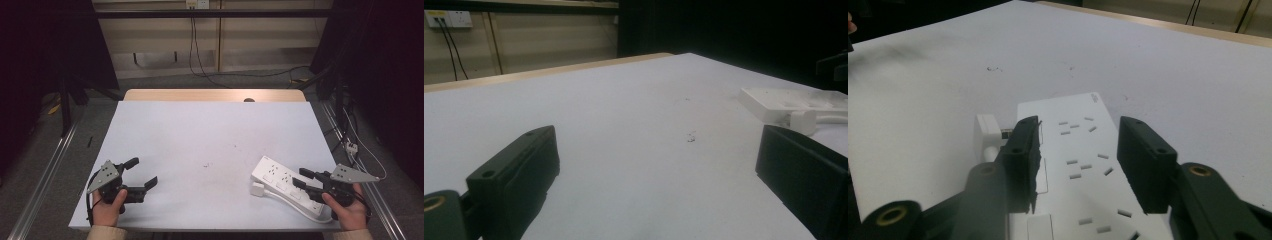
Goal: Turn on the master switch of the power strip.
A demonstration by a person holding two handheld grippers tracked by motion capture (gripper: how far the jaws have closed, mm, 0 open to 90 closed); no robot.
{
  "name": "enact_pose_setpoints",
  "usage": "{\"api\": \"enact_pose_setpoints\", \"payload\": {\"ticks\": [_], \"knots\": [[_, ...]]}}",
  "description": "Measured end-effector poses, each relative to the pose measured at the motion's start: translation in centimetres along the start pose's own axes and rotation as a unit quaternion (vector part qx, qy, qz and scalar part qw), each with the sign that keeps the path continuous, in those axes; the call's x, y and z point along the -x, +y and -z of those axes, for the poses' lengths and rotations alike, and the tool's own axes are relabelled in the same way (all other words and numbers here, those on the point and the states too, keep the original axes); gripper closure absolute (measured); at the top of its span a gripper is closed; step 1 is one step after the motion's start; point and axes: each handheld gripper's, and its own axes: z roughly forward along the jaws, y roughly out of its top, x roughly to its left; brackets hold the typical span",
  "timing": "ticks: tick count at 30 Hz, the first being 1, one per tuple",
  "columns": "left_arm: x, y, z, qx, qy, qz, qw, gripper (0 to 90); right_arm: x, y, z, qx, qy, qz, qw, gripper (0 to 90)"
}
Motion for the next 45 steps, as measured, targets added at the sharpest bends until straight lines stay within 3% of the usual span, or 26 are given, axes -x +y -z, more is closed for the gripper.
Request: {"api": "enact_pose_setpoints", "payload": {"ticks": [26,45], "knots": [[0.0,-0.1,-0.1,-0.004,0.0,0.0,1.0,3.5,0.9,-0.9,1.1,-0.026,0.039,0.01,0.9989,78.1],[0.0,-0.1,-0.1,-0.004,0.001,0.0,1.0,3.5,1.0,-1.4,1.7,-0.047,0.055,0.011,0.9974,85.7]]}}
